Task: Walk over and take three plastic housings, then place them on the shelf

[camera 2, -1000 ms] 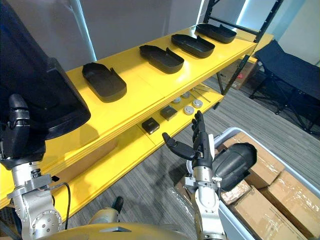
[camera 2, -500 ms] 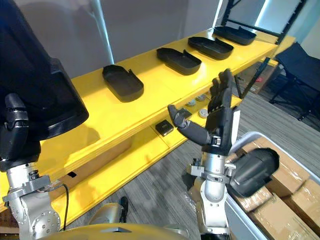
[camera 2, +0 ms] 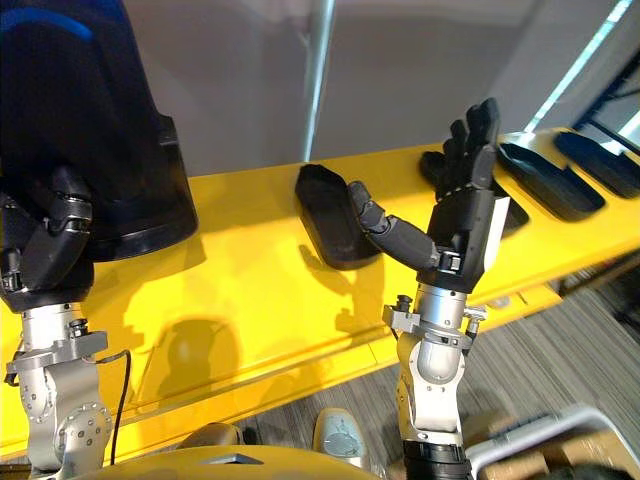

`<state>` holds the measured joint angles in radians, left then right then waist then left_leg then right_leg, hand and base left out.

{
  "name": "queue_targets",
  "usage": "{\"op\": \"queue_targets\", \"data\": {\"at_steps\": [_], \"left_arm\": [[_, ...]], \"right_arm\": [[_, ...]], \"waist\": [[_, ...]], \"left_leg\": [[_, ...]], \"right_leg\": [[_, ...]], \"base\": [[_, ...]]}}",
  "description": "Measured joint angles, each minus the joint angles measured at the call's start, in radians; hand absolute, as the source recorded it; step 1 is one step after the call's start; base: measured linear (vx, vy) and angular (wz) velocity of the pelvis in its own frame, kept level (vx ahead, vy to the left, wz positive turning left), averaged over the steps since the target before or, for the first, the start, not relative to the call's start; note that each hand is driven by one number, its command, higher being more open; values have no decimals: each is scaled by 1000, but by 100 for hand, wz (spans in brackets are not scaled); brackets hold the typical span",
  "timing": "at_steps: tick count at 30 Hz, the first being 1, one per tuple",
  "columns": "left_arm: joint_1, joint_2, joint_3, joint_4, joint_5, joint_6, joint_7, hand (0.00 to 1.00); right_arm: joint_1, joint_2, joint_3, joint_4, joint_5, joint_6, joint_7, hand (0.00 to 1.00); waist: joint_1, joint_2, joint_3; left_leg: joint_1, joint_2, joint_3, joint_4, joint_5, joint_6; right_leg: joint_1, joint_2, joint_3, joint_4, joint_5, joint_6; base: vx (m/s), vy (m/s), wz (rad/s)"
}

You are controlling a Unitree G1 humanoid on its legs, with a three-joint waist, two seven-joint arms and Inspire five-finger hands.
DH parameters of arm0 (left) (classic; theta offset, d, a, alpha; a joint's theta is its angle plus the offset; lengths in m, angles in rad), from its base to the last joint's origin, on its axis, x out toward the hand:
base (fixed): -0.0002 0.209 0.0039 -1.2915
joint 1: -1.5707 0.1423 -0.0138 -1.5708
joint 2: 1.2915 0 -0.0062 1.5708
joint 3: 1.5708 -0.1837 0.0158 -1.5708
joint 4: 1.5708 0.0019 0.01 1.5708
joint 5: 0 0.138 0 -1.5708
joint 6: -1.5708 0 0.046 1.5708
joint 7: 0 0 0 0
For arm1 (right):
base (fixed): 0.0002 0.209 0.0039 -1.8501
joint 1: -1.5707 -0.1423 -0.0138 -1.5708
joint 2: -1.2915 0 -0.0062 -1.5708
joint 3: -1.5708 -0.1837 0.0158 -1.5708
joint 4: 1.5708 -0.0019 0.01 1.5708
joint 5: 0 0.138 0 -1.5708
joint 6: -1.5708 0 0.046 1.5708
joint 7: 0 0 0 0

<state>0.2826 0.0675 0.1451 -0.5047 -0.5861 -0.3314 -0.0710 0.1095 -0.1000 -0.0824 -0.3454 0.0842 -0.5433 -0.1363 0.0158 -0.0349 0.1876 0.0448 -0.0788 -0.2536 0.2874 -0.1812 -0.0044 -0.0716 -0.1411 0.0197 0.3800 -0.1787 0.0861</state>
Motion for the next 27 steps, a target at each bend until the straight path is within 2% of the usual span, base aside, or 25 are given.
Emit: {"op": "queue_targets", "data": {"at_steps": [1, 2, 3, 6, 8, 9, 13, 17, 20, 21, 22, 27], "left_arm": [[4, 1, 0, -4, 0, 7, 0, 0], [14, 10, 0, -8, 0, 13, 2, 0], [34, -13, -9, 0, 1, 28, 2, 0], [64, -18, -42, 7, 12, 104, -14, 0], [62, -19, -49, 17, 12, 122, -28, 0], [59, -19, -52, 30, 12, 126, -42, 0], [56, -15, -48, 37, 9, 160, -43, 0], [57, -3, -25, 48, 9, 310, -51, 0], [67, 20, -2, 90, 9, 401, -46, 0], [71, 21, 1, 98, 9, 415, -43, 0], [86, 20, 16, 117, 9, 457, -40, 0], [110, 20, 33, 132, 16, 511, -40, 0]], "right_arm": [[-2, -10, 4, -23, -2, 5, 4, 100], [-12, -26, 15, -57, -2, 10, 17, 100], [-33, -60, 12, -59, 2, 15, 27, 100], [-38, -98, -46, -45, 10, 44, 44, 100], [-22, -100, -92, -38, 11, 56, 44, 100], [8, -99, -133, -37, 11, 58, 42, 100], [44, -98, -194, -39, 9, 61, 42, 100], [73, -89, -211, -56, 10, 85, 41, 100], [99, -50, -214, -65, 11, 102, 42, 100], [104, -41, -214, -65, 11, 103, 42, 100], [122, -23, -216, -66, 10, 108, 42, 100], [139, -7, -220, -68, 8, 129, 41, 100]], "waist": [[15, -8, -5], [39, -35, -22], [33, 0, -32], [-2, 35, -53], [-19, 40, -56], [-26, 44, -57], [-32, 40, -58], [-42, 39, -59], [-45, 38, -59], [-46, 38, -59], [-47, 37, -60], [-47, 36, -60]], "left_leg": [[-1, 0, 8, 5, -17, -7], [-12, 2, 44, 33, -56, -23], [-37, 51, 61, 96, -92, -46], [-70, 121, 176, 102, -83, -71], [-65, 133, 230, 70, -62, -67], [-46, 135, 266, 22, -42, -56], [10, 117, 272, -76, 5, -50], [44, 102, 275, -142, 37, -42], [55, 99, 281, -169, 51, -38], [55, 98, 282, -172, 53, -38], [54, 93, 286, -180, 58, -35], [50, 87, 297, -189, 67, -32]], "right_leg": [[15, -6, -11, -25, 6, 0], [61, -26, -43, -87, 56, -2], [91, 6, -87, -125, 68, 20], [124, 40, -150, -174, 64, 3], [141, 38, -173, -196, 65, 1], [158, 34, -188, -210, 68, -2], [181, 18, -188, -230, 73, -10], [200, 3, -200, -243, 74, -9], [200, -1, -200, -245, 76, -8], [199, -2, -200, -247, 77, -8], [199, -6, -199, -257, 78, -7], [199, -14, -199, -264, 81, -2]], "base": [[224, -265, 5], [250, -335, -8], [228, -333, 9], [205, -266, 49], [115, -103, 41], [119, -65, 32], [94, -5, 18], [25, 13, 10], [-23, 10, 0], [-52, 13, -4], [-48, 11, -5], [-65, 11, 1]]}}
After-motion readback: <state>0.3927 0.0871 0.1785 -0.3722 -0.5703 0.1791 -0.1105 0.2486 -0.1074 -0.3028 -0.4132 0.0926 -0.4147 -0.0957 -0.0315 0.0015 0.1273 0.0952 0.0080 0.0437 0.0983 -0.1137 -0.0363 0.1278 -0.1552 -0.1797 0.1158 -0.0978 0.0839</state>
